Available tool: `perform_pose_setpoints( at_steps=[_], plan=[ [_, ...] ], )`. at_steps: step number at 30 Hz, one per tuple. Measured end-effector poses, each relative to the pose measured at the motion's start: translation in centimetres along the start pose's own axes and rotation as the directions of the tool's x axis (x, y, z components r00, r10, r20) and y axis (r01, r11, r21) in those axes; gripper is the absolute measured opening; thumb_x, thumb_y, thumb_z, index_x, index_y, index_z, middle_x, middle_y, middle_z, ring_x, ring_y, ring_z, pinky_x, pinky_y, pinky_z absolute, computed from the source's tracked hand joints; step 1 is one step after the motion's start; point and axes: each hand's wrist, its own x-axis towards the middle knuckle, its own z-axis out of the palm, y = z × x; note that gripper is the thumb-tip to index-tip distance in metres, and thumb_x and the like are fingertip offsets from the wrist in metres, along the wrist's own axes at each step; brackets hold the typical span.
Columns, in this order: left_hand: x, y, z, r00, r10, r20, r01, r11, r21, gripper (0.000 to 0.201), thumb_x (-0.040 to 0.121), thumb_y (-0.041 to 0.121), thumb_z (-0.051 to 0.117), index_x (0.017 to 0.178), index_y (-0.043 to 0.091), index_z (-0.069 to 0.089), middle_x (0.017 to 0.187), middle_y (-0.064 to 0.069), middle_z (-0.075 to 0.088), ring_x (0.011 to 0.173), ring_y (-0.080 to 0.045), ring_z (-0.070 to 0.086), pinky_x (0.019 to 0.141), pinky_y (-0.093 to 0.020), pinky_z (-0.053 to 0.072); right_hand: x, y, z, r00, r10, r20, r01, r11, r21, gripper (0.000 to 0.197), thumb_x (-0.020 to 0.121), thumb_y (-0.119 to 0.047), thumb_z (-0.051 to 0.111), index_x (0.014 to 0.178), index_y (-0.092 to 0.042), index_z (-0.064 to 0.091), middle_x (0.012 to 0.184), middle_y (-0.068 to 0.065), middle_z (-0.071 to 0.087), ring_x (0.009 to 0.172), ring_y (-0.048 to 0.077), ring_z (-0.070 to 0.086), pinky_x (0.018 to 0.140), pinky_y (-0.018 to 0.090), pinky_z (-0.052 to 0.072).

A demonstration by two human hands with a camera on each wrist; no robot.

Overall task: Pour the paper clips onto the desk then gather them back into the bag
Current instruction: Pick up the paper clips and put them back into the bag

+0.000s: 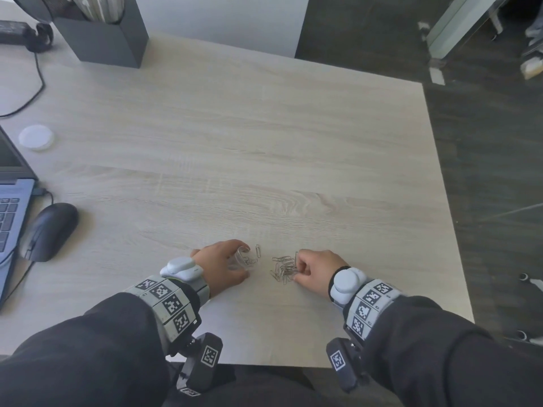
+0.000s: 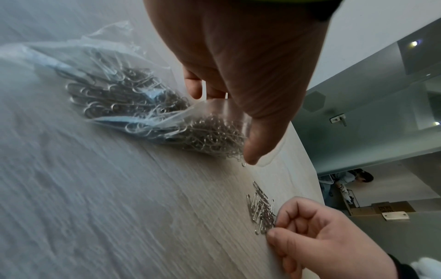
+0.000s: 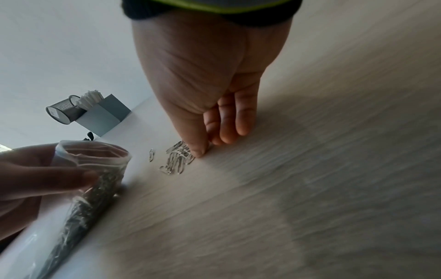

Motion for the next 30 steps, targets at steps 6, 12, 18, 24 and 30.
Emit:
perform_pose_setpoints(
  at_steps=[6,12,18,24,30],
  plan=[
    [-0.3,0.1,-0.2,1.0,0.006,-0.002,-0.006,1.0,0.0,0.055,0.061,0.066,0.048,0.115,0.058,0.047,0.109,0.023,0.064,0.106,-0.014,0.061,0.097,-0.039,0.047,1.2,-1.5,0.3,0.997,-0.027,-0.072,0.031,0.998,0.051,0.017,0.079,-0.034,0.066,0.083,-0.024,0.053,0.084,-0.006,0.063,0.082,0.022,0.059,0.071,0.031,0.046],
    [-0.5,0.1,-0.5,1.0,0.012,-0.011,-0.012,1.0,-0.003,0.051,0.068,0.061,0.054,0.118,0.055,0.049,0.11,0.022,0.064,0.106,-0.012,0.061,0.1,-0.038,0.044,1.0,0.4,0.1,0.979,0.015,-0.206,0.002,0.997,0.082,0.052,0.071,-0.045,0.076,0.111,-0.022,0.052,0.111,-0.007,0.046,0.097,0.014,0.051,0.079,0.029,0.043],
    [-0.4,0.1,-0.3,1.0,0.004,-0.011,-0.004,1.0,-0.014,0.051,0.065,0.063,0.05,0.116,0.057,0.048,0.106,0.024,0.064,0.103,-0.012,0.062,0.097,-0.039,0.047,1.0,0.3,0.9,0.983,-0.096,-0.157,0.098,0.995,0.009,0.069,0.069,-0.045,0.076,0.128,-0.021,0.051,0.125,0.0,0.043,0.109,0.02,0.053,0.093,0.035,0.046],
    [-0.4,0.1,-0.3,0.999,0.03,-0.028,-0.031,0.999,-0.013,0.046,0.073,0.056,0.059,0.118,0.052,0.052,0.106,0.022,0.065,0.102,-0.01,0.062,0.098,-0.037,0.045,1.6,-1.0,0.8,0.974,-0.184,-0.13,0.183,0.983,-0.026,0.045,0.08,-0.031,0.07,0.123,-0.024,0.058,0.122,-0.001,0.046,0.105,0.019,0.051,0.09,0.03,0.044],
    [-0.3,0.1,-0.6,0.999,0.032,-0.014,-0.032,0.999,0.0,0.048,0.077,0.054,0.059,0.124,0.049,0.051,0.117,0.018,0.063,0.112,-0.014,0.059,0.101,-0.035,0.04,1.8,-1.3,0.4,0.981,-0.191,-0.044,0.187,0.979,-0.084,0.021,0.09,-0.026,0.061,0.11,-0.02,0.062,0.113,-0.003,0.049,0.091,0.017,0.049,0.077,0.025,0.036]
  ],
)
